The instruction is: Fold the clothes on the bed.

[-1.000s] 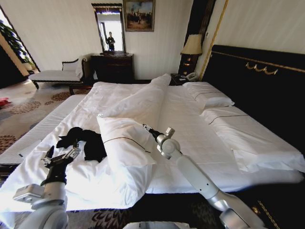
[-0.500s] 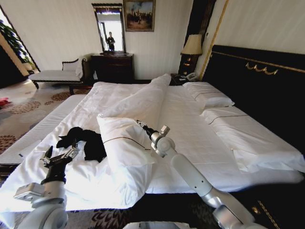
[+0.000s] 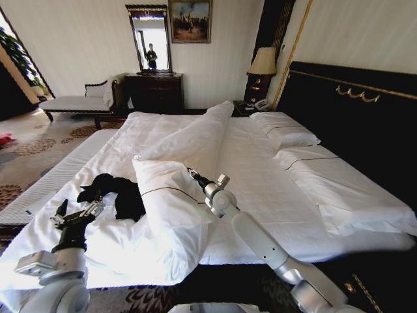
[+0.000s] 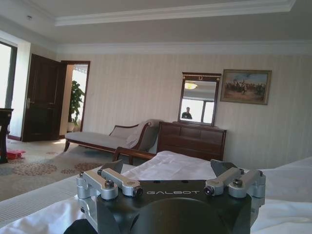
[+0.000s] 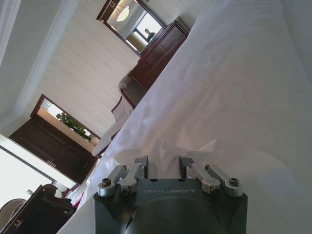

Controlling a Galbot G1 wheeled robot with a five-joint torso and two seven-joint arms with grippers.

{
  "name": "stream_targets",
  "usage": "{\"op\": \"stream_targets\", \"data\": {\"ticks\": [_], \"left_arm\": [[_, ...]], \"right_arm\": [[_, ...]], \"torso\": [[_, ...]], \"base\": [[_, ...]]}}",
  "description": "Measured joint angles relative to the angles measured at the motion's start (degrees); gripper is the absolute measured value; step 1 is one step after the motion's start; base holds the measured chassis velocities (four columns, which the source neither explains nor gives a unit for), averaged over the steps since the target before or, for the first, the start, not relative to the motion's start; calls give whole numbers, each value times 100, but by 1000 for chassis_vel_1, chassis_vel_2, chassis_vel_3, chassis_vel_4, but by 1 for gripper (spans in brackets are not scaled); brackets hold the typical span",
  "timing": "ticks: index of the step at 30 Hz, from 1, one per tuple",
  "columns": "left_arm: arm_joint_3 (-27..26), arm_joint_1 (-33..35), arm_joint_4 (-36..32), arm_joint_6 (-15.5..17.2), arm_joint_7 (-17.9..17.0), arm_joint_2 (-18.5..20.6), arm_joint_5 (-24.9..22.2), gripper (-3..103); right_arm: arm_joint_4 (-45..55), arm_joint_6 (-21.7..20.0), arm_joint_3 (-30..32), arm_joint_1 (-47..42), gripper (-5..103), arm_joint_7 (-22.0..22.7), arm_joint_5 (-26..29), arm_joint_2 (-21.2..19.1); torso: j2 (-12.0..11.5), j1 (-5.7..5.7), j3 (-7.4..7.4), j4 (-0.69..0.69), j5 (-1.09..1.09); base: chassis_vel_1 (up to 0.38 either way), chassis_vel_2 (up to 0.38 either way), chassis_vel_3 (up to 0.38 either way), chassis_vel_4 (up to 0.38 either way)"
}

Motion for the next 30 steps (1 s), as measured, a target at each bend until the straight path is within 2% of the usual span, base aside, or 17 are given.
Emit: {"op": "stream_targets", "data": {"ticks": [2,4,8,15,18,19,24,25,30], "left_arm": [[15,-1,8,-5,0,-12,13,100],[22,-4,17,-8,0,-17,19,100],[35,-29,41,-25,0,-27,24,100],[116,-84,100,-47,0,-51,48,100],[200,-109,138,-73,-1,-56,102,100],[200,-109,138,-73,-1,-56,102,100],[317,-151,150,-75,-3,-36,158,100],[317,-151,150,-75,-3,-36,158,100],[434,-151,139,-91,-3,-40,231,100]], "right_arm": [[9,32,8,0,23,-19,-22,-3],[30,55,18,-3,23,-38,-34,-4],[264,201,137,-95,3,-147,-80,-22],[694,438,414,-384,1,-354,-191,-106],[1086,739,931,-864,1,-656,-257,-234],[1086,739,931,-864,1,-656,-257,-234],[1562,1040,1832,-1774,1,-916,-369,-418],[1562,1040,1832,-1774,1,-916,-369,-418],[1996,1276,2769,-2558,1,-1140,-444,-429]], "torso": [[0,0,0,0,0],[0,0,0,0,0],[0,0,0,1,0],[0,0,0,1,1],[0,0,0,0,1],[0,0,0,0,1],[0,0,0,-1,3],[0,0,0,-1,3],[0,0,-1,-1,2]], "base": [[0,0,0,0],[0,0,0,0],[0,0,0,0],[0,0,0,0],[0,0,0,0],[0,0,0,0],[0,0,0,0],[0,0,0,0],[0,0,0,0]]}}
